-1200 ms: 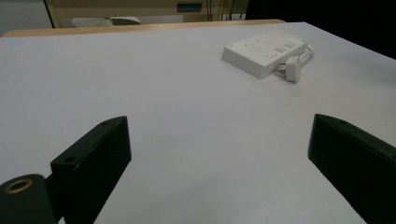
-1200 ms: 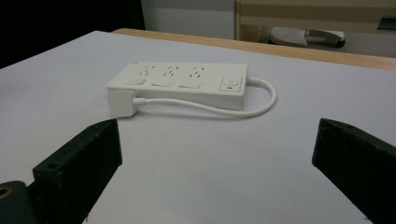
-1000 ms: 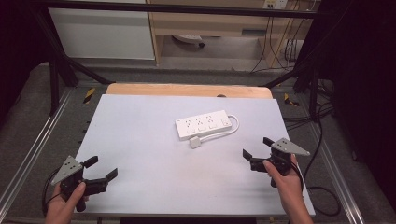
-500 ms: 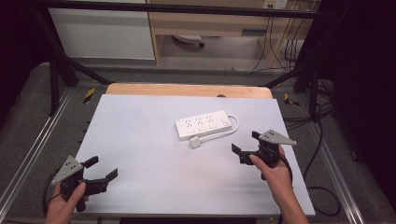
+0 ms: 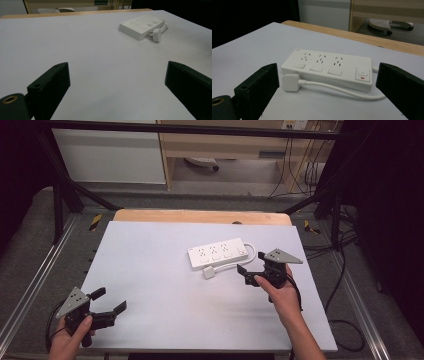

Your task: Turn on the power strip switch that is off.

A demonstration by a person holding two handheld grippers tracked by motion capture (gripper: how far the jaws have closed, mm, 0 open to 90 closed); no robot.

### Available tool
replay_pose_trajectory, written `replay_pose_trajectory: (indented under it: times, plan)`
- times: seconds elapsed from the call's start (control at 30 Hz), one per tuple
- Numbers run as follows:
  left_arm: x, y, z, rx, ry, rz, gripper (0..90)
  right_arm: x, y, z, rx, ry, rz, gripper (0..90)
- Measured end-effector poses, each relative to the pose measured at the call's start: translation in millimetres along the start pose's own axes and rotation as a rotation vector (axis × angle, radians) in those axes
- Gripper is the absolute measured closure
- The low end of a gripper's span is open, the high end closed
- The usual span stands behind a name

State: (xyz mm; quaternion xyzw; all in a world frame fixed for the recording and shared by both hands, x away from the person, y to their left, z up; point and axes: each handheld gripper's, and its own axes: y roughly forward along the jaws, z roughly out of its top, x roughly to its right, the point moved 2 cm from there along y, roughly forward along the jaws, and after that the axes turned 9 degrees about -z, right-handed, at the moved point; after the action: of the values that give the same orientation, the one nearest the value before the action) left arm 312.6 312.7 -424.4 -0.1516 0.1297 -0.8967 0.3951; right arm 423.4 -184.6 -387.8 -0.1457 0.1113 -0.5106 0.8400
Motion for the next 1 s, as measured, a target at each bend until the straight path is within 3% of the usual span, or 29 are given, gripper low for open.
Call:
replay_pose_trajectory:
  times: [0.47, 1.0]
  plan:
    - [0.3, 0.3, 0.0, -0.001, 0.004, -0.002, 6.1, -3.2, 21.8, 12.3, 0.012, 0.012, -0.018, 9.5]
    - [0.1, 0.4, 0.0, 0.0, 0.004, -0.003, 6.1, -9.0, 44.7, 18.1, 0.035, 0.016, -0.042, 29.1]
